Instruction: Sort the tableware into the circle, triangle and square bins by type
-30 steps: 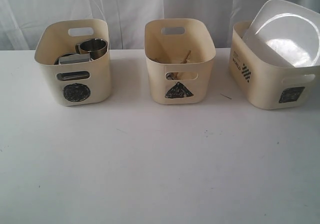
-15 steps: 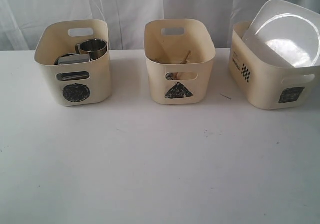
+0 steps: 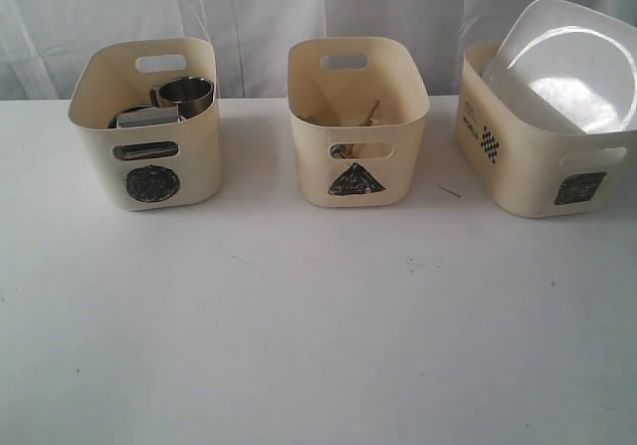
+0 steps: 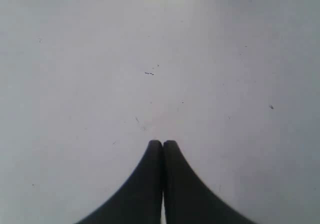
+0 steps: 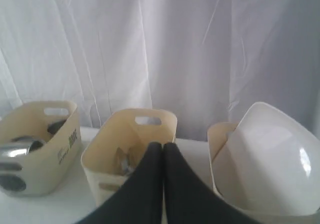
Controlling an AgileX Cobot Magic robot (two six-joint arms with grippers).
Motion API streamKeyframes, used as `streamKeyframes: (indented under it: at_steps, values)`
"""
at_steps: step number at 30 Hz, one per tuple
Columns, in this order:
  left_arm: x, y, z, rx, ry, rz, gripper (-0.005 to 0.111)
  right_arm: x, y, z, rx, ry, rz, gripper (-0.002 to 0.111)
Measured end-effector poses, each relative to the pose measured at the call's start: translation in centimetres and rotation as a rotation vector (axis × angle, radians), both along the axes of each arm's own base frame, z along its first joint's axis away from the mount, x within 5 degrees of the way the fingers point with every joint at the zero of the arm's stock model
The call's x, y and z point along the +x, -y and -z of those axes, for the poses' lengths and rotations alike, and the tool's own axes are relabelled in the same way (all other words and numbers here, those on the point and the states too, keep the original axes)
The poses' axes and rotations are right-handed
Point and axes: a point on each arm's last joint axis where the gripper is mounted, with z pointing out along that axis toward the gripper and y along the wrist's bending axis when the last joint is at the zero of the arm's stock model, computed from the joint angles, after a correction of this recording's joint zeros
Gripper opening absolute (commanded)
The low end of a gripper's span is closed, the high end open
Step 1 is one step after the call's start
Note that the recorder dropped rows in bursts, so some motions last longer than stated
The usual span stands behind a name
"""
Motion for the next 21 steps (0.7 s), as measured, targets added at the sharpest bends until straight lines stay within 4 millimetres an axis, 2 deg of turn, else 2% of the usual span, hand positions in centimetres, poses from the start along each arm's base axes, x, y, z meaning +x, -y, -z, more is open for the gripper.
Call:
streamKeyframes:
  at_steps: [3, 6, 11, 15, 18, 21]
  values:
    - [0.0, 0.0, 0.0, 0.0, 0.0, 0.0, 0.0, -2.2, -0.5, 2.4, -0.047, -0.001, -0.018, 0.0]
    - [0.0, 0.0, 0.0, 0.0, 0.0, 0.0, 0.0, -3.1, -0.1, 4.3, -0.026, 0.064, 0.029, 0.0]
    - [0.0, 0.0, 0.0, 0.0, 0.0, 0.0, 0.0, -2.6, 0.9, 9.3, 0.118, 0.135, 0.155, 0.0]
    - [0.0, 0.0, 0.0, 0.0, 0.0, 0.0, 0.0, -2.7, 1.4, 14.6, 0.212, 0.066, 0.215, 0.0]
    - [0.0, 0.0, 0.0, 0.0, 0.0, 0.0, 0.0, -3.1, 1.3, 17.3, 0.219, -0.016, 0.218, 0.0]
    - [0.0, 0.0, 0.0, 0.0, 0.0, 0.0, 0.0, -3.6, 1.2, 18.9, 0.219, -0.064, 0.217, 0.0]
